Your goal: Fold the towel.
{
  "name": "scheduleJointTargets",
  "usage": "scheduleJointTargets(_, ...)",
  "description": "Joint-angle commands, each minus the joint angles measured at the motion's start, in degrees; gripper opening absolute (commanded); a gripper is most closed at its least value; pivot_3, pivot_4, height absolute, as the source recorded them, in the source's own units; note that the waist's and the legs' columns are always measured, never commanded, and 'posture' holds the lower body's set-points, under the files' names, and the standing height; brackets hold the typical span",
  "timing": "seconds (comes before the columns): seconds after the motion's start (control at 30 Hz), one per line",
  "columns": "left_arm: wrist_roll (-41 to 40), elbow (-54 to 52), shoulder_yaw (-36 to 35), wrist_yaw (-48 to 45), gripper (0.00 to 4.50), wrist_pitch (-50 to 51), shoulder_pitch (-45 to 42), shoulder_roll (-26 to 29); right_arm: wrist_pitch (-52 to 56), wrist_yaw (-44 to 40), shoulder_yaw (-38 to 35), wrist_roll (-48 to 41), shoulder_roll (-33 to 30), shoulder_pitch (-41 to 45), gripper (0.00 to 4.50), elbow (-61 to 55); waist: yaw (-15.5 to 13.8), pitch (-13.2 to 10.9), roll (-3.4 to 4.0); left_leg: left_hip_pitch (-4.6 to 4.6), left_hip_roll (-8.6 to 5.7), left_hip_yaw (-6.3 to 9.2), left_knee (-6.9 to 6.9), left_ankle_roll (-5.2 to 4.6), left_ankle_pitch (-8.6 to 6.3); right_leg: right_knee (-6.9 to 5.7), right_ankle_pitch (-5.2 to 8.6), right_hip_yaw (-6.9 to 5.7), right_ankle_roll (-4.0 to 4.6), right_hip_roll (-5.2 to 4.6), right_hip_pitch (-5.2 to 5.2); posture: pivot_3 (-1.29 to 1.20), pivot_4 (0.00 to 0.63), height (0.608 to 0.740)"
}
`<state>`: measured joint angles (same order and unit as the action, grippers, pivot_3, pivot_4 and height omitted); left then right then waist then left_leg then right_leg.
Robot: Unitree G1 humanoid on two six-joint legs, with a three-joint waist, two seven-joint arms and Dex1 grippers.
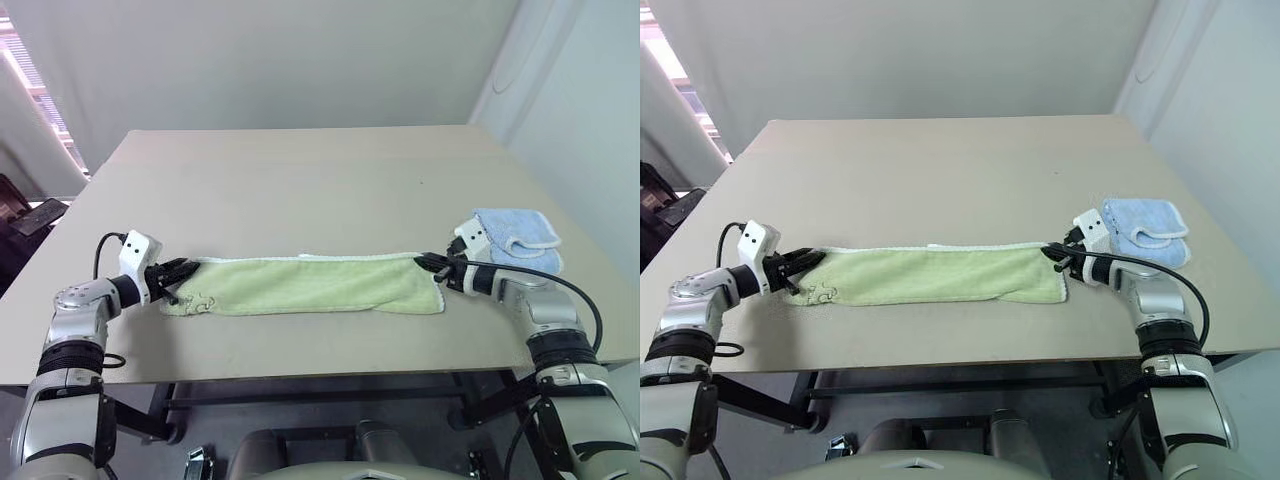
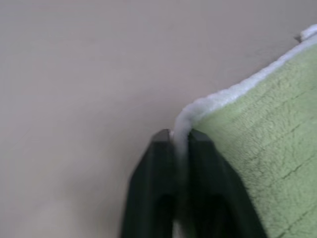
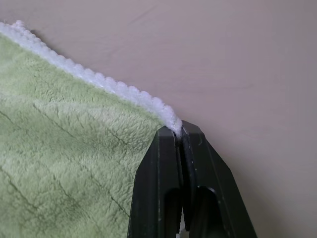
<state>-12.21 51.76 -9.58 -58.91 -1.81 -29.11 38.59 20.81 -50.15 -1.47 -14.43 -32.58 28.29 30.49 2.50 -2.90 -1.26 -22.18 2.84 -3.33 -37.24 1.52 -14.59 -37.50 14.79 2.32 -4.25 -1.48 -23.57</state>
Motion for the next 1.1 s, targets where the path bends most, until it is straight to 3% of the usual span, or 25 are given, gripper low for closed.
scheduleJointTargets(0.03, -0.8, 0.5, -1.6, 0.5, 1.94, -1.1, -2.4, 0.4, 0.5, -0.2, -2.0, -1.4, 0.1, 1.9, 0.92, -2.0, 0.0, 0.0, 0.0, 0.0, 0.0, 0.0, -0.01, 0.0, 0.0, 0.0, 0.0, 0.0, 0.0, -0.01, 0.0, 0.0, 0.0, 0.729)
scheduleJointTargets(0.27, -2.4, -3.3, -3.0, 1.4, 4.49, 0.9, -1.8, 0.7, 7.7, 1.7, -6.8, -6.2, -1.0, 0.8, 3.58, -8.8, 0.1, 0.0, 0.0, -0.01, 0.0, 0.0, 0.01, 0.0, 0.0, -0.01, -0.08, 0.0, -0.14, 0.0, -0.03, 0.0, 0.0, 0.729)
scheduleJointTargets(0.37, -4.7, -9.8, -3.9, -0.1, 4.5, 4.2, 0.8, 1.4, 19.4, 3.3, -11.1, -11.6, -2.5, 0.9, 4.46, -12.3, 0.1, 0.0, 0.0, -0.06, 0.0, 0.01, 0.01, 0.0, 0.0, -0.02, -0.08, 0.0, -0.13, -0.02, -0.06, 0.0, 0.0, 0.729)
scheduleJointTargets(0.57, -12.7, -30.2, -7.1, 0.4, 4.5, 17.7, 8.0, 1.6, 41.0, 6.0, -21.4, -25.3, -3.7, -3.9, 4.46, -23.8, 0.0, 0.0, 0.01, -0.16, 0.02, 0.04, 0.04, 0.0, 0.0, -0.01, 0.0, 0.0, 0.01, -0.09, -0.14, 0.0, 0.0, 0.729)
scheduleJointTargets(0.63, -13.8, -37.4, -5.9, 0.8, 4.5, 21.0, 11.3, 1.0, 40.5, 9.3, -24.0, -25.9, -2.3, -8.1, 4.46, -29.9, 0.0, 0.0, 0.0, -0.14, 0.02, 0.04, 0.04, 0.0, 0.0, -0.01, 0.0, 0.0, 0.01, -0.08, -0.13, 0.0, 0.0, 0.729)
scheduleJointTargets(0.73, -14.9, -46.2, -3.2, 1.9, 4.5, 25.2, 15.5, -0.6, 51.3, 15.8, -31.2, -34.1, 2.7, -11.4, 4.46, -33.9, 0.0, 0.0, 0.03, -0.08, 0.02, 0.03, 0.06, 0.0, 0.0, 0.03, 0.01, 0.0, 0.01, -0.08, -0.07, 0.0, 0.0, 0.729)
scheduleJointTargets(0.97, -14.2, -53.0, 2.0, 2.8, 4.5, 30.0, 19.2, -1.9, 68.9, 23.7, -39.8, -41.9, 6.8, -12.9, 4.46, -33.8, 0.2, 0.0, 0.05, 0.08, 0.02, 0.03, -0.04, -0.01, 0.01, 0.01, -0.06, 0.04, 0.06, -0.03, 0.05, 0.0, 0.0, 0.729)
scheduleJointTargets(1.1, -14.1, -53.0, 2.9, 3.1, 4.5, 29.9, 18.6, -2.3, 71.7, 28.3, -38.7, -48.9, 4.0, -15.6, 4.46, -29.6, 0.2, 0.0, 0.06, 0.05, 0.02, 0.07, 0.01, -0.01, 0.01, 0.08, -0.05, 0.03, 0.06, 0.02, 0.03, 0.0, 0.0, 0.729)
